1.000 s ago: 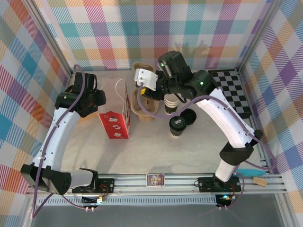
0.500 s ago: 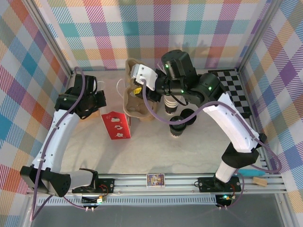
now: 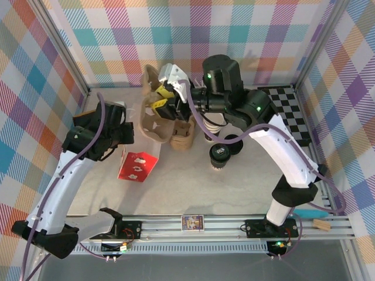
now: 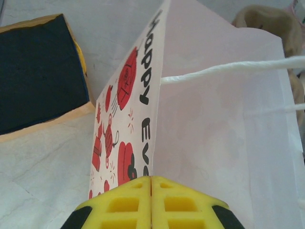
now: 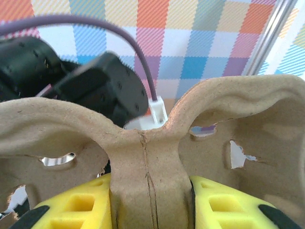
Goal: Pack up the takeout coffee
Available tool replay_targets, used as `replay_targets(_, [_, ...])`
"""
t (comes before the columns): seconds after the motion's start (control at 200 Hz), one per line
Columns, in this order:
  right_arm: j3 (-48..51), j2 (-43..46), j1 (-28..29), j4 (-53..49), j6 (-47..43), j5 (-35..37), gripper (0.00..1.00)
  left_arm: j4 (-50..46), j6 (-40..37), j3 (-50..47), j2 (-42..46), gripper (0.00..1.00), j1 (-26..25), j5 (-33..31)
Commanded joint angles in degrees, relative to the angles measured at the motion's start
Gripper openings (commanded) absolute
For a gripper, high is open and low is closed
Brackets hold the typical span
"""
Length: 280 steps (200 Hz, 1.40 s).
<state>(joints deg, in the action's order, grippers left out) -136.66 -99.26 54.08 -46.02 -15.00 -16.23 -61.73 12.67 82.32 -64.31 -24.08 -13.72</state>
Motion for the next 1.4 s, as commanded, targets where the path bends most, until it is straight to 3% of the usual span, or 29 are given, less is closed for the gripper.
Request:
replay_targets(0.0, [-3.82, -3.95, 0.45, 0.84, 5.54, -5.01, 0.3, -2.91, 1.62, -0.67, 2.32, 0.0, -2.81, -3.66])
replay_targets(0.14, [-0.35, -3.7, 0.5, 1.16, 6.85, -4.88, 0.29, -2.45, 3.5, -2.84, 5.46, 0.0, -2.95, -1.38])
replay_targets(0.345, [16.53, 1.92, 0.18, 11.73, 8.41, -4.82, 0.29, -2.34, 4.62, -4.7, 7.93, 0.0, -3.05, 1.81])
replay_targets(0.56, [16.56, -0.52, -0.13, 8.86, 7.97, -5.74, 0.28, -2.09, 5.33, -6.36, 9.26, 0.0, -3.4, 2.96])
replay_targets(0.795, [22.89, 0.17, -0.12, 9.25, 7.53, -7.55, 0.27, -0.71, 5.88, -6.69, 9.59, 0.0, -3.52, 5.24])
replay_targets(1.14, [30.33, 3.02, -0.12, 6.78, 6.47, -5.04, 0.27, 0.77, 5.92, -6.99, 10.1, 0.0, -3.44, 6.76])
replay_targets(1.395, [30.18, 1.3, -0.12, 4.94, 3.49, -4.71, 0.27, 1.09, 5.66, -7.14, 10.58, 0.0, -3.57, 9.49])
